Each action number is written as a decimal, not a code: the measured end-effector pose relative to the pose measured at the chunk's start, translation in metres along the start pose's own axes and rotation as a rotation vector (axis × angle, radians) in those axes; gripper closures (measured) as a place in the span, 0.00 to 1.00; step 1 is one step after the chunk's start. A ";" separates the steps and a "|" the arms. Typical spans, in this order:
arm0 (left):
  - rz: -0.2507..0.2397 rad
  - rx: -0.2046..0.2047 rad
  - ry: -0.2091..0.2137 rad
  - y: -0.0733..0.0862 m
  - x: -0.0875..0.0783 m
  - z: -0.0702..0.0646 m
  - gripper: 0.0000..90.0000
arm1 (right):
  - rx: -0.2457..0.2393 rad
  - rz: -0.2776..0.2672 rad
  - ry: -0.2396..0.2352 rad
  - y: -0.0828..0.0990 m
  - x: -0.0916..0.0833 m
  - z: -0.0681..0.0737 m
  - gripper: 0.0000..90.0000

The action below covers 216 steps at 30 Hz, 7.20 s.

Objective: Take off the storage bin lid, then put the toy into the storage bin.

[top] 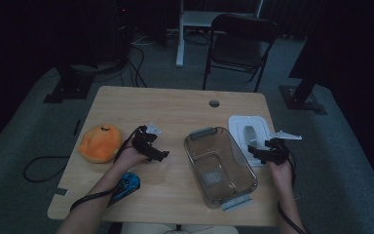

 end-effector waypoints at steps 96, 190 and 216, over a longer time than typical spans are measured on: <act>0.004 -0.056 -0.057 -0.006 -0.061 0.020 0.01 | -0.265 0.078 -0.176 0.088 -0.024 0.115 0.15; -0.038 -0.301 -0.392 0.057 -0.161 0.105 0.69 | -0.281 0.108 -0.113 0.096 -0.023 0.108 0.15; -0.103 -0.086 -0.216 -0.041 -0.152 0.038 0.69 | -0.278 0.106 -0.117 0.096 -0.023 0.107 0.15</act>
Point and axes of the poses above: each handheld gripper's, and its own axes: x roughly forward along the jaws, y roughly out of its underside, z roughly to its left, the point moved 10 cm from there along x, roughly forward along the jaws, and after that the axes turned 3 degrees about -z, right-handed, at the moved point
